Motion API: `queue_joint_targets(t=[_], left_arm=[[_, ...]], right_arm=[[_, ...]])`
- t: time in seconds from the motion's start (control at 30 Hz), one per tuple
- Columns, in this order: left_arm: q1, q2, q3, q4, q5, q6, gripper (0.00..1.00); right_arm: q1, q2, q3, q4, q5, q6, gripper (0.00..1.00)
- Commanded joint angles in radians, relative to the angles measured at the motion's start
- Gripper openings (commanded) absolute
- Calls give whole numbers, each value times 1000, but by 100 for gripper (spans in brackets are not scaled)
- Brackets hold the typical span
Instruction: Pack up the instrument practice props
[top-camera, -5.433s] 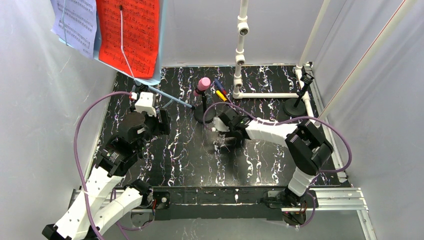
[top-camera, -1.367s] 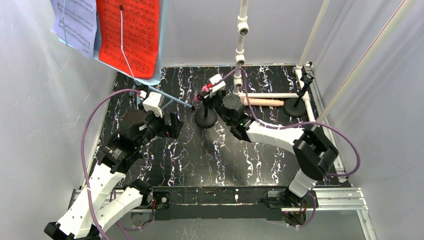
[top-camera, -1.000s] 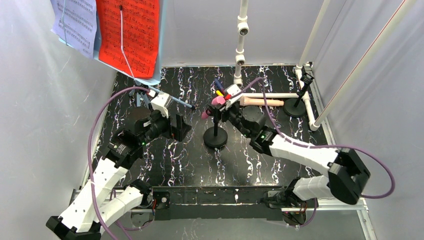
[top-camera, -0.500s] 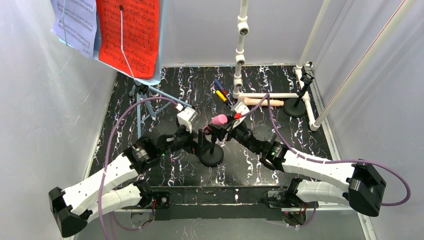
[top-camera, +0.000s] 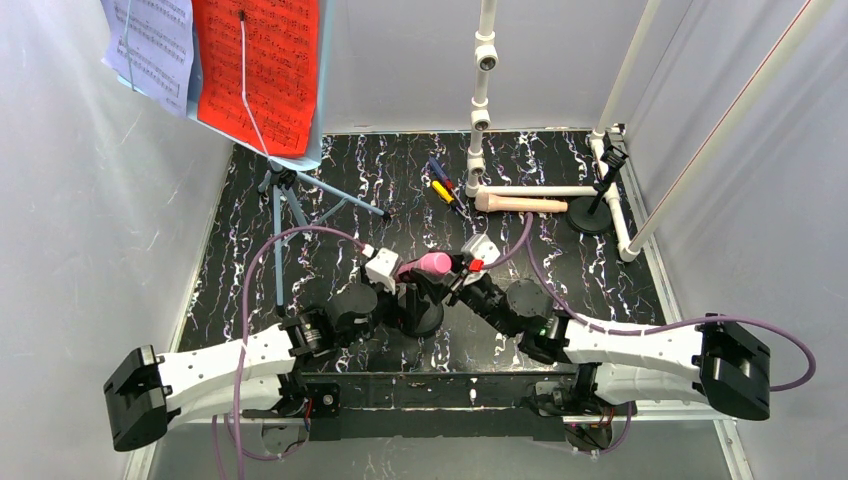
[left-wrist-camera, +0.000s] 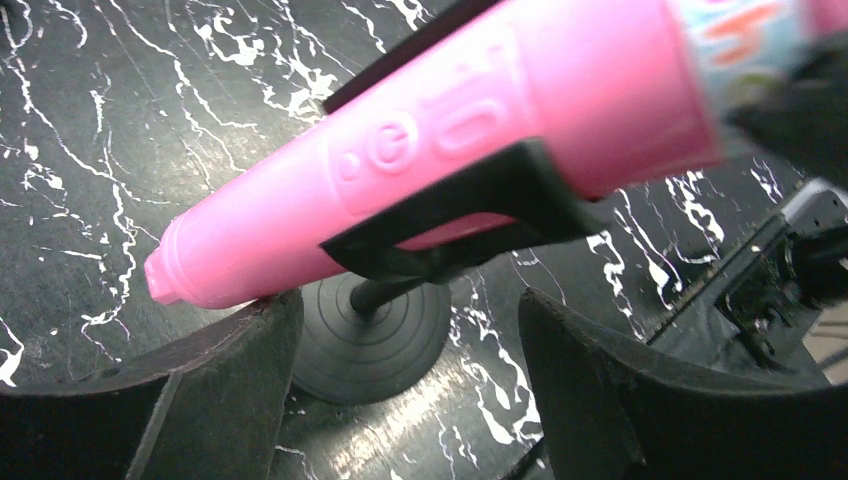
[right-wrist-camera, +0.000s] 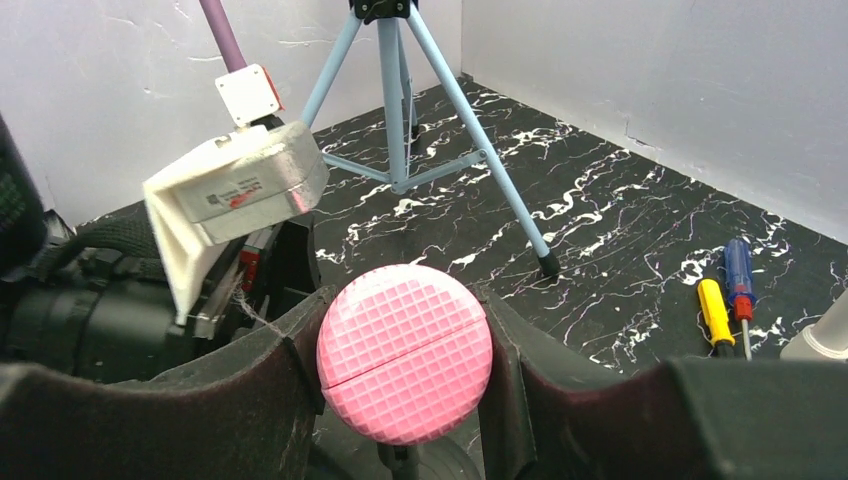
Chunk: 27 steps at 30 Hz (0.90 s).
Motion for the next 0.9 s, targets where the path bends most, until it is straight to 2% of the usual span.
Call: queue_joint_targets(t=[0.0, 0.13, 0.27, 0.37, 0.47, 0.57, 0.67, 0.87], left_arm=[[-4, -24, -79, 220, -113, 3, 75], [-6, -2, -116, 318, -103, 29, 73], [-4, 32, -147, 393, -123, 42, 64], [-4, 48, -170, 456, -125, 56, 51], [-4, 55, -183, 503, -135, 69, 33], [-4, 59, -189, 529, -150, 96, 13], [-4, 56, -194, 542, -155, 135, 1], [-4, 40, -208, 541, -150, 259, 0]], right_arm=[[58, 7, -17, 149, 73, 46, 13], [99, 30, -38, 202, 120, 50, 13], [145, 52, -47, 213, 189, 51, 13], [172, 56, -53, 193, 225, 68, 14], [194, 52, -65, 156, 269, 119, 16], [206, 18, -61, 43, 299, 175, 18], [208, -43, -32, -129, 324, 261, 20], [208, -150, 74, -503, 302, 404, 32]])
